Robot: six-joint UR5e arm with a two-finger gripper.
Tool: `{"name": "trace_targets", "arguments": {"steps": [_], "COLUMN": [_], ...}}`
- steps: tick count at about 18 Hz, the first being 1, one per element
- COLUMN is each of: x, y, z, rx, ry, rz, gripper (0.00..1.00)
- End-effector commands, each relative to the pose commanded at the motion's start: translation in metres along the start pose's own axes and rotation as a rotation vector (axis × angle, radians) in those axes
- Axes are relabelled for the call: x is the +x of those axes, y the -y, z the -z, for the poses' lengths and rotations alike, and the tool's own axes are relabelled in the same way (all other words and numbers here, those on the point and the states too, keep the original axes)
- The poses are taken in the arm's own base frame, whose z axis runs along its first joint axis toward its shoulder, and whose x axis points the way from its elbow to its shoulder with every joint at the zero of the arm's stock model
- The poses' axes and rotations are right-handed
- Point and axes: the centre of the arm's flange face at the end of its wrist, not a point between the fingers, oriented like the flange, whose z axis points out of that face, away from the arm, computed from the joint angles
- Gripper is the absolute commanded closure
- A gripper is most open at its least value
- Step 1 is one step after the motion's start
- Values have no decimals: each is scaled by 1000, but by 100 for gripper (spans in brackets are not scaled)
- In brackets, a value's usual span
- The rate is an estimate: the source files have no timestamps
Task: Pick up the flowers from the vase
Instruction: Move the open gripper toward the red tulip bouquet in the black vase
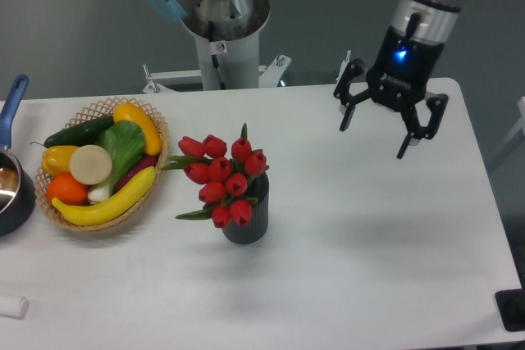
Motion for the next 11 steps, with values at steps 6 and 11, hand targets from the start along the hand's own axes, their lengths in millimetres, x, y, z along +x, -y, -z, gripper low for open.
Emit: {"name": "trace_targets", "arguments": {"steps": [6, 11], "x": [6, 15], "y": [10, 6], "z": [-12, -27], "rx": [17, 22], "ry": [-27, -61], "rz": [104, 112], "gripper": [0, 0]}}
